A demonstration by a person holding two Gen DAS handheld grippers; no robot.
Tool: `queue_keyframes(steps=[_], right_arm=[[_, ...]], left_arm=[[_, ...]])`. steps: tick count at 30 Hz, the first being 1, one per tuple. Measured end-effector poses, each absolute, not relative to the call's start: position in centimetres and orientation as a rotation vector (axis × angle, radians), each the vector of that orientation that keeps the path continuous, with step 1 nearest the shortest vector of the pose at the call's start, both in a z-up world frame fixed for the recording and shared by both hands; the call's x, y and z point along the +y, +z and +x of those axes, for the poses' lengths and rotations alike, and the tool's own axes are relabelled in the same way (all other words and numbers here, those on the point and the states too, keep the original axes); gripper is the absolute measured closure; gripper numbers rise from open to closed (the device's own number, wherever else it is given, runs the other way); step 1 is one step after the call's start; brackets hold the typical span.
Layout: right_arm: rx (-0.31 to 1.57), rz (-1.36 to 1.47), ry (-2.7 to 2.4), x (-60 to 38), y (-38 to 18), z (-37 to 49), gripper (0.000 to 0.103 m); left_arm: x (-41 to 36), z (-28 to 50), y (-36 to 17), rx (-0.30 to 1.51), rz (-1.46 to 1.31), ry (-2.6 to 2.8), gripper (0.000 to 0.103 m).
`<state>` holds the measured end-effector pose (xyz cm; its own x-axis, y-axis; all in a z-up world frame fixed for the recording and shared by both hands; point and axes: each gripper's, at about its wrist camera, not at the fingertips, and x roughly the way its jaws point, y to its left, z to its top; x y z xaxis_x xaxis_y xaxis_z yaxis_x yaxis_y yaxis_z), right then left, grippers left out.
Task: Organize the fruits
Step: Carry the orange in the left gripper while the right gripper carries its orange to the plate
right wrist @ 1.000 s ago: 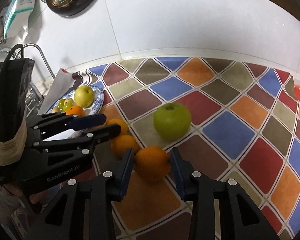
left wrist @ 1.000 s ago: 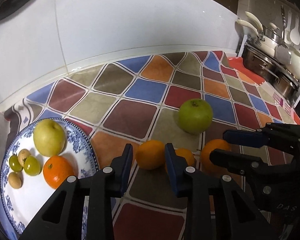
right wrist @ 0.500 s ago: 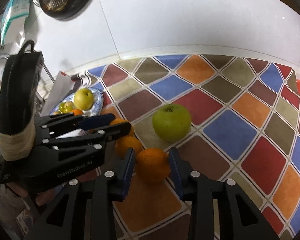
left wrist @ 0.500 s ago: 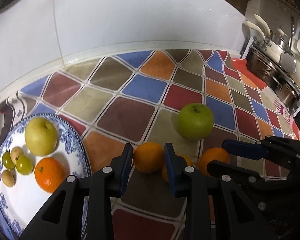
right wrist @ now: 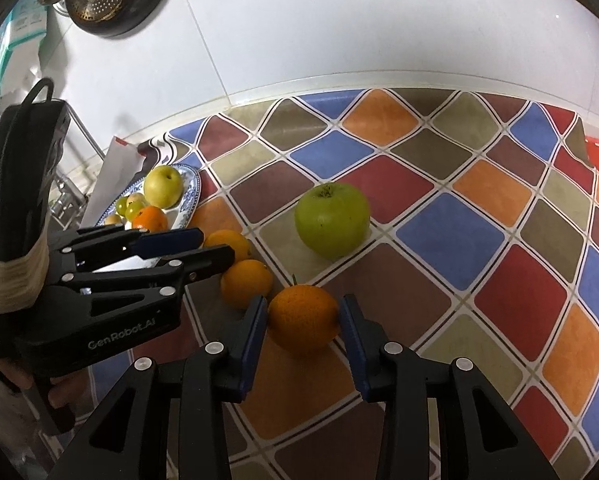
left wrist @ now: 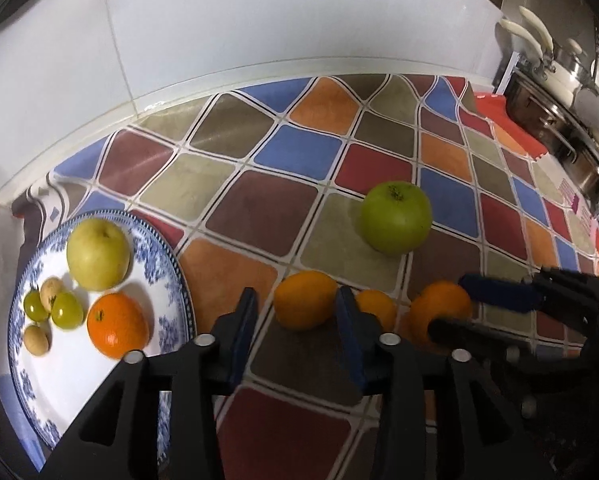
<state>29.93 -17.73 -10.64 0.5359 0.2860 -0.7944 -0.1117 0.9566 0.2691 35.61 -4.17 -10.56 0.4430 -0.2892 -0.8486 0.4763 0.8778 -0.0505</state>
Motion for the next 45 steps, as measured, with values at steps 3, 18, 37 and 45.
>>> queue_keyframes(steps=[3, 18, 37, 45], right_arm=[[1.063, 0.292, 0.297, -18.0, -11.9, 30.7, 0.061], [1.029, 0.256, 0.288, -17.6, -11.8, 29.4, 0.061], [0.857, 0.167, 0.349, -15.5, -5.1, 24.4, 0.061], [0.792, 0.141, 0.392, -13.5, -2.8, 22.1, 0.061]], left_arm=[[-4.4, 36.5, -10.9, 1.036, 0.17, -0.504, 0.061], [-3.2, 34.1, -9.7, 0.976, 0.151, -0.445, 0.07], [1.0, 25.2, -3.2, 0.785, 0.071, -0.321, 0.07], [3.7, 21.7, -1.5, 0.73, 0.045, -0.264, 0.07]])
